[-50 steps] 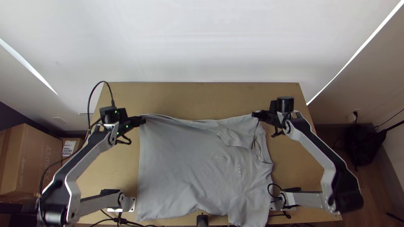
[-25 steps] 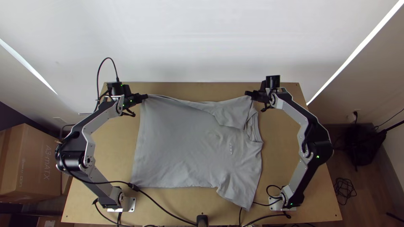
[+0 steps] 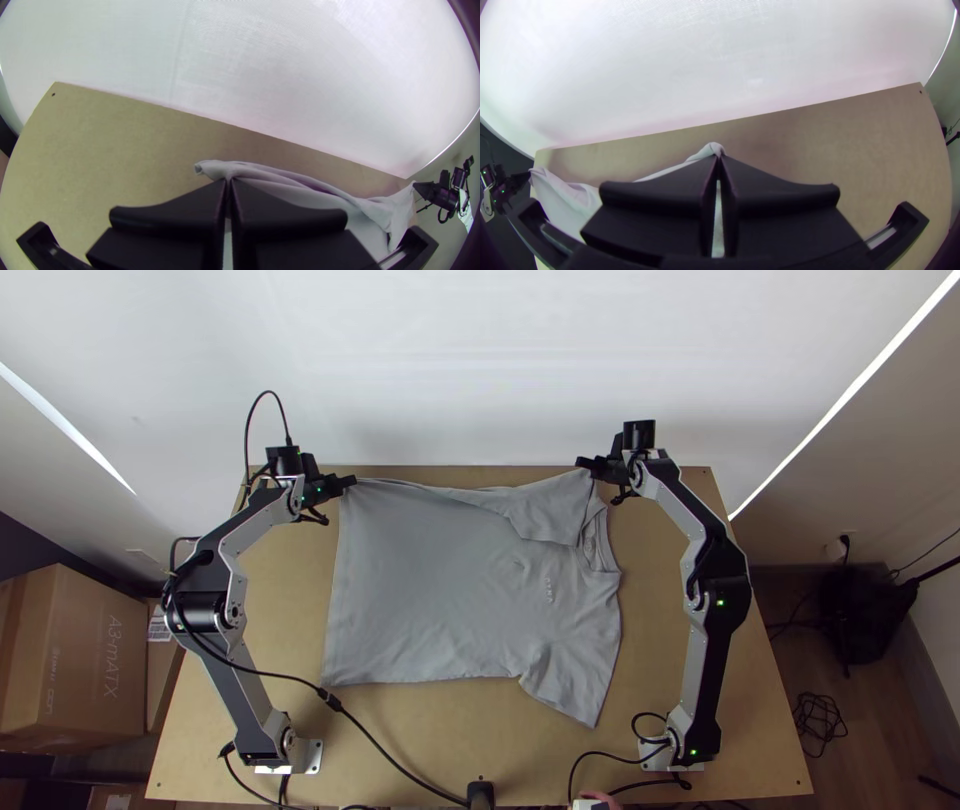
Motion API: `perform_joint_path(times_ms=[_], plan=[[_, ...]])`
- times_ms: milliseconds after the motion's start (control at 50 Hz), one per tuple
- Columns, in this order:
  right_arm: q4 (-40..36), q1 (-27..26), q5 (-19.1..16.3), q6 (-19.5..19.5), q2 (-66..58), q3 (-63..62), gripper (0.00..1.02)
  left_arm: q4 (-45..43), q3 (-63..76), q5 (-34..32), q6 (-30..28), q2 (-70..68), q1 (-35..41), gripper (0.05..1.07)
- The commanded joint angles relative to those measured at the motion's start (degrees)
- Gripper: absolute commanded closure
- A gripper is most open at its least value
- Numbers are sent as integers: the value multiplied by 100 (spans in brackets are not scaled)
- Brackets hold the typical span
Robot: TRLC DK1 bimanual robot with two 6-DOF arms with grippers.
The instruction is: Fold the t-shirt
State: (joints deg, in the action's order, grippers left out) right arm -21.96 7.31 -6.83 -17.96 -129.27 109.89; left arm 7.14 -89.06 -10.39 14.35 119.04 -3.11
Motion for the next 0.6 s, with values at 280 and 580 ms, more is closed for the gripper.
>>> perform_joint_path(times_ms=[280, 580], plan=[[-494, -213, 498, -33, 482, 376, 6, -274, -121, 64, 68, -505, -84, 10], [-2805, -239, 393, -244, 2512, -398, 4, 939, 512, -516, 86, -2228, -374, 10]])
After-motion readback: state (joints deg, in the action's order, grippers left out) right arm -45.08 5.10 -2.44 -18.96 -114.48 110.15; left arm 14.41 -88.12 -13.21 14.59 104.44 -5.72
